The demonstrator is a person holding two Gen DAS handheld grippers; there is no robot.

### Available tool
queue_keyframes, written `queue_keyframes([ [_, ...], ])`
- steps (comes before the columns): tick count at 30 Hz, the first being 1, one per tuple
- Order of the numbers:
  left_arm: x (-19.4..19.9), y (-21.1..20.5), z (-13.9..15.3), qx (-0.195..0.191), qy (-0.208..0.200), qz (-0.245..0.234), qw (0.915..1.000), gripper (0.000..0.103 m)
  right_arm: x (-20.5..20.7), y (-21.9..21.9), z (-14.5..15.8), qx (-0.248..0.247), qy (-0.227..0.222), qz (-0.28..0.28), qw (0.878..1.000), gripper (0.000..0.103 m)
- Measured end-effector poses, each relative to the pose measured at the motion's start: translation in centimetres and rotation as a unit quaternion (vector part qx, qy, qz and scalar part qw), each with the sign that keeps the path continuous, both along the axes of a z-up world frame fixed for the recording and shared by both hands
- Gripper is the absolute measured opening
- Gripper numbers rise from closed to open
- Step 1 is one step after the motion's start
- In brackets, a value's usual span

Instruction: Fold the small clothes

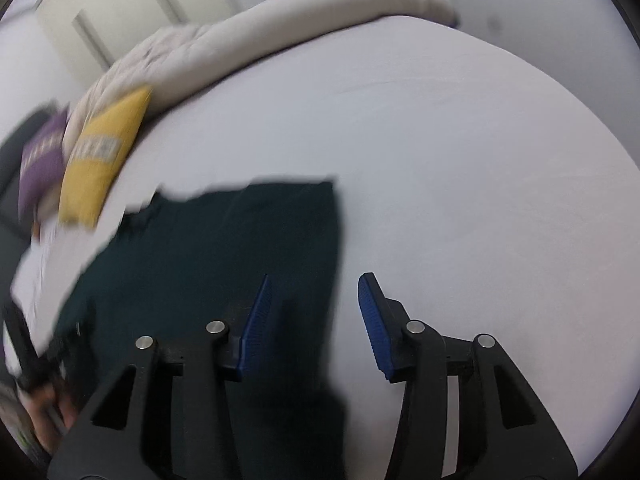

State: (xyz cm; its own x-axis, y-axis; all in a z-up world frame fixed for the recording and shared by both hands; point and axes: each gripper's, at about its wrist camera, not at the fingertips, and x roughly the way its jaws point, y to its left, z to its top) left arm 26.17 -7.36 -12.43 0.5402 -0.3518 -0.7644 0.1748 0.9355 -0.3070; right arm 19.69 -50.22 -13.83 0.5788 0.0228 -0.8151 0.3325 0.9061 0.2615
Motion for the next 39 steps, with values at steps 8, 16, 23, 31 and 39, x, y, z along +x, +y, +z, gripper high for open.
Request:
queue_keyframes([
  [8,-0.4,0.0,0.5,0.004,0.003,-0.001,1.0000,0.008,0.0,0.8,-0.3,0.009,-0.003,-0.008,1.000,0.007],
  [16,0.3,0.7,-0.6,-0.020,0.012,0.006,0.9997,0.013,-0.7,-0.7,-2.8,0.049,-0.018,-0.018,0.998,0.007],
  [23,-4.0,9.2,4.4,-0.020,-0.038,0.068,0.9967,0.060,-4.1,0.7,2.4,0.008,-0.061,-0.054,0.997,0.038],
  [31,-10.3,34.4,4.0,0.010,-0.030,0.318,0.9476,0.065,-8.8,10.1,10.1,-0.102,-0.213,-0.001,0.972,0.103],
  [39,-11.5,45.7,-1.4,-0.028,0.034,0.389,0.9202,0.062,-6.3,16.8,10.3,-0.038,-0.176,0.081,0.980,0.103],
])
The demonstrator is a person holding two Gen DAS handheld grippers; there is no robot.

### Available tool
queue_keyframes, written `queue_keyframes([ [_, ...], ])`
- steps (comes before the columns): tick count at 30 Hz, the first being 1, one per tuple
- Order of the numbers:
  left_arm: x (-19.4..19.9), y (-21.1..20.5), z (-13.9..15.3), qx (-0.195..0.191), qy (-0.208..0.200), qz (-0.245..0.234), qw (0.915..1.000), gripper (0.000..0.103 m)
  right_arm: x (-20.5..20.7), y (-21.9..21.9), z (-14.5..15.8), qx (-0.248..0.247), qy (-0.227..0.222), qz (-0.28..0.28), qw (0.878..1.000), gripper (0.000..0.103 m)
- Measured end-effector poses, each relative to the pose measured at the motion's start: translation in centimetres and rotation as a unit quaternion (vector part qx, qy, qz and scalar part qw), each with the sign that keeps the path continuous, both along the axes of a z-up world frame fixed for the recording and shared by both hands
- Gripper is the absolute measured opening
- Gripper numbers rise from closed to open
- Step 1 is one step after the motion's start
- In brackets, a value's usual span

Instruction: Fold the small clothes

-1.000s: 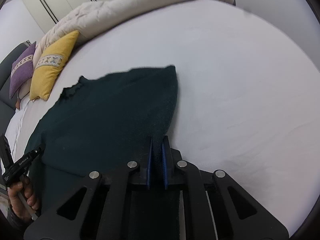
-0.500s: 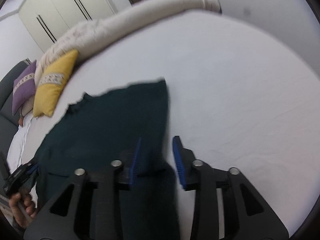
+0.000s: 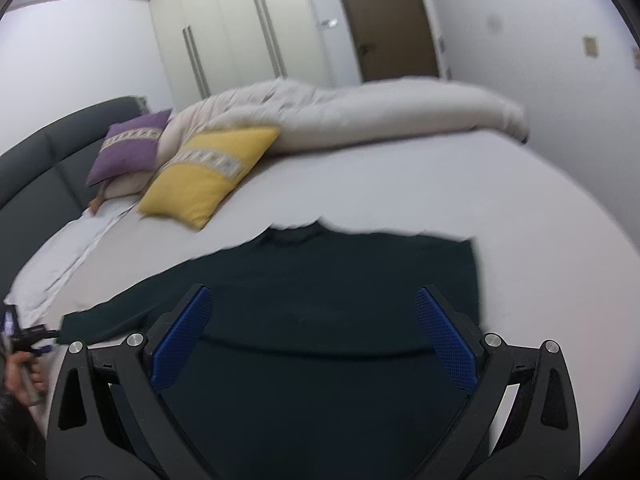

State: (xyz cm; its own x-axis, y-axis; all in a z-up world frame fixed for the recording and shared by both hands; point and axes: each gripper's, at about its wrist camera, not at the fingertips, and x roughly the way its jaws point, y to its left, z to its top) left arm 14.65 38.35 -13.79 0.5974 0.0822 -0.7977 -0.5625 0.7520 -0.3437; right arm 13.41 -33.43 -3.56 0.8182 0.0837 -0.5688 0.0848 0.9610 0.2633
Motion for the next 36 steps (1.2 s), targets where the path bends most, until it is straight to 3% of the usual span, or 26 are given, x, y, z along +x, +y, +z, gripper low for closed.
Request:
queue_keyframes([
  [1,0.4,-0.1,0.0,-0.005,-0.003,-0.004,1.0000,0.061,0.2,0.4,-0.3,0.016,0.007,0.003,1.000,0.103],
  [2,0.8,0.0,0.0,-0.014,-0.007,-0.010,0.9998,0.052,0.2,0.7,-0.6,0.034,0.014,0.005,0.999,0.102],
  [3,1.1,-0.1,-0.1,-0.021,-0.007,-0.019,0.9996,0.032,0.2,0.9,-0.8,0.047,0.017,0.007,0.999,0.101],
  [4,1.8,-0.5,-0.2,-0.028,-0.002,-0.031,0.9991,0.025,0.2,1.3,-1.1,0.060,0.019,0.008,0.998,0.101],
  [6,3.0,-1.5,0.1,-0.014,0.008,-0.046,0.9988,0.020,-0.1,2.1,-1.5,0.068,0.022,0.005,0.997,0.097],
  [9,3.6,-2.5,0.7,-0.026,0.007,-0.063,0.9977,0.015,-0.6,2.1,-2.0,0.076,0.028,0.011,0.997,0.089],
  [12,2.9,-4.0,2.7,-0.030,-0.021,-0.068,0.9970,0.013,-1.6,1.2,-2.2,0.081,0.028,0.007,0.996,0.087],
  [15,3.1,-8.6,6.4,-0.011,-0.057,-0.107,0.9926,0.013,-2.4,-0.3,-2.5,0.088,0.030,0.000,0.996,0.086],
  [19,4.5,-18.7,10.6,0.017,-0.097,-0.200,0.9748,0.013,-3.9,-2.0,-2.9,0.099,0.031,-0.011,0.995,0.085],
  [21,5.0,-25.6,11.4,0.031,-0.106,-0.260,0.9594,0.013,-4.6,-2.8,-3.1,0.103,0.029,-0.015,0.994,0.085],
  [26,5.1,-39.1,8.4,0.030,-0.088,-0.364,0.9269,0.013,-6.4,-5.3,-4.1,0.115,0.034,-0.034,0.992,0.085],
  [29,4.5,-45.1,4.9,0.046,-0.064,-0.405,0.9110,0.014,-6.7,-6.3,-5.2,0.119,0.048,-0.043,0.991,0.085],
  [31,4.4,-47.4,2.8,0.063,-0.041,-0.419,0.9049,0.019,-6.3,-6.4,-5.9,0.118,0.061,-0.044,0.990,0.085],
  [34,3.2,-46.9,2.3,0.039,-0.043,-0.424,0.9039,0.036,-4.5,-5.4,-7.0,0.114,0.085,-0.029,0.989,0.085],
  [36,1.8,-45.2,3.5,0.042,-0.065,-0.420,0.9041,0.063,-3.2,-4.2,-7.2,0.110,0.092,-0.012,0.990,0.085],
])
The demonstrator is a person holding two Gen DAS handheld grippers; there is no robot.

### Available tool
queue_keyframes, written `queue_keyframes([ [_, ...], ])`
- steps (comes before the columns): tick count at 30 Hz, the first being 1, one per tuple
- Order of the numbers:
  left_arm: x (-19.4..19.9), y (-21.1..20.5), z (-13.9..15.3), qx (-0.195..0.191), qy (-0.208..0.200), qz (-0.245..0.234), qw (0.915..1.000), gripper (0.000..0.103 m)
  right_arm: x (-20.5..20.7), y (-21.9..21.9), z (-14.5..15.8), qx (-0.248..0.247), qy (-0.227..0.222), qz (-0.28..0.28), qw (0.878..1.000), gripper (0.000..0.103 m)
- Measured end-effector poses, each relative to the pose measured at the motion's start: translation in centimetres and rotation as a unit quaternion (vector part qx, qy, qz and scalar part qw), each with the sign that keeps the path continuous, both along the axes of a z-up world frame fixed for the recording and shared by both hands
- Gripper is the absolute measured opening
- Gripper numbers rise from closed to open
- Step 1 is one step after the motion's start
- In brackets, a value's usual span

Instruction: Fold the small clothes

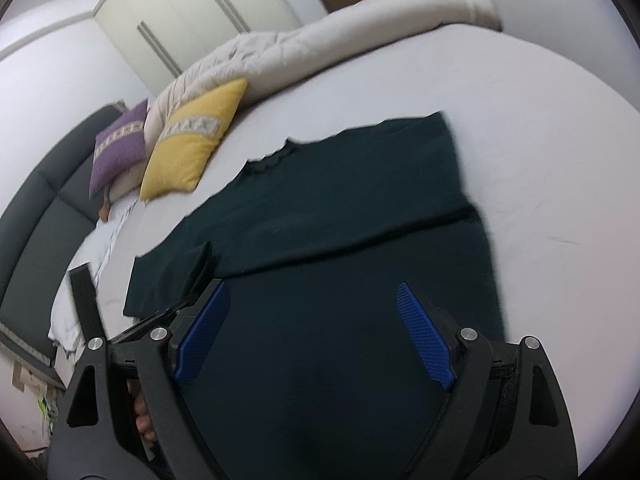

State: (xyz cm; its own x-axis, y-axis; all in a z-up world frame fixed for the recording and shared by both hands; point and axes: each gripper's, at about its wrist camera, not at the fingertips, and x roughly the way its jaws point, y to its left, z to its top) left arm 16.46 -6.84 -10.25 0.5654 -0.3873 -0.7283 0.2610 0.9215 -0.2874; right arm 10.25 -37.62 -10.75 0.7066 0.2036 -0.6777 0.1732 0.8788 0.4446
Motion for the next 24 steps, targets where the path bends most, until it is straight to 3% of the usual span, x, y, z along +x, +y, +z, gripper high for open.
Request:
queue_keyframes([
  [3,-1.7,5.2,1.9,0.012,-0.044,0.028,0.9986,0.068,3.0,3.3,-0.2,-0.002,0.002,0.042,0.999,0.085],
  [8,-2.1,12.7,1.5,-0.014,-0.026,0.087,0.9958,0.066,9.7,10.1,-2.6,0.001,0.045,0.103,0.994,0.084],
  [10,-2.6,14.4,1.2,-0.018,-0.021,0.102,0.9944,0.066,11.9,12.4,-3.9,0.000,0.071,0.117,0.991,0.078],
  [13,-2.5,16.6,0.7,-0.031,-0.013,0.120,0.9922,0.066,15.1,15.1,-6.6,-0.020,0.125,0.128,0.984,0.054],
  [14,-2.5,17.2,0.5,-0.031,-0.012,0.126,0.9914,0.066,15.6,15.7,-6.8,-0.040,0.125,0.122,0.984,0.041],
  [17,-2.3,18.5,0.4,-0.040,-0.011,0.138,0.9895,0.066,15.8,16.0,-5.9,-0.039,0.118,0.130,0.984,0.007],
  [21,-1.1,19.1,0.5,-0.046,-0.011,0.149,0.9877,0.066,14.8,14.9,-1.0,-0.069,0.059,0.146,0.985,0.006],
  [24,0.2,18.7,1.0,-0.035,-0.015,0.150,0.9880,0.066,14.9,10.8,2.0,-0.079,0.030,0.126,0.988,0.006],
])
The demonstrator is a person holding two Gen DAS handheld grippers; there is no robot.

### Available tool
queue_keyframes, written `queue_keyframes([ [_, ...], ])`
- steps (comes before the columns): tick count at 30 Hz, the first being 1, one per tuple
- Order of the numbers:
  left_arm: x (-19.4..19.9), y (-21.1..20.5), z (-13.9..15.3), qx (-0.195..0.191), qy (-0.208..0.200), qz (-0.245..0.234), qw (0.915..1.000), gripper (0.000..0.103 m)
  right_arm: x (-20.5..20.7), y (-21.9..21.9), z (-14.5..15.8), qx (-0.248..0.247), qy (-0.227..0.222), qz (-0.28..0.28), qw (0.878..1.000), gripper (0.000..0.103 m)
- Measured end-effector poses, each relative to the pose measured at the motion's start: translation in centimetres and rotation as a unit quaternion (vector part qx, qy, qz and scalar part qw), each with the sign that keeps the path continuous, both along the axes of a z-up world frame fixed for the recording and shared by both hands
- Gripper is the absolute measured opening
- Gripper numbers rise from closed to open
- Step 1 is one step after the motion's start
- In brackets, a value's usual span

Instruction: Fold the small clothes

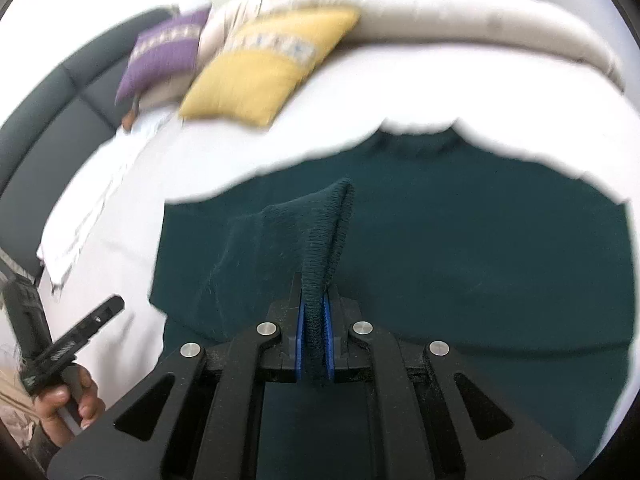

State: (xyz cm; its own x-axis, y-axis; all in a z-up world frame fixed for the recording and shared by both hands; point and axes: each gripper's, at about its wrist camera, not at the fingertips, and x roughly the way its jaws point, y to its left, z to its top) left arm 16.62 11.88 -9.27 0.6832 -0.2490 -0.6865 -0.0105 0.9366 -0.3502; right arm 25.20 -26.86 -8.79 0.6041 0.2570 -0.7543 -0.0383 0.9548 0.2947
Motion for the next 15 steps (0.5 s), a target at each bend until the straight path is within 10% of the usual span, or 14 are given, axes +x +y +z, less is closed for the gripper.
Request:
queue_keyframes([
  [7,5.8,-3.2,-0.8,0.047,0.034,-0.008,0.9983,0.067,1.9,-10.7,-4.7,-0.008,0.057,-0.077,0.995,0.006],
  [15,12.4,-8.3,-3.6,0.113,0.094,-0.026,0.9889,0.065,1.4,-11.5,-7.8,0.027,0.062,-0.084,0.994,0.007],
])
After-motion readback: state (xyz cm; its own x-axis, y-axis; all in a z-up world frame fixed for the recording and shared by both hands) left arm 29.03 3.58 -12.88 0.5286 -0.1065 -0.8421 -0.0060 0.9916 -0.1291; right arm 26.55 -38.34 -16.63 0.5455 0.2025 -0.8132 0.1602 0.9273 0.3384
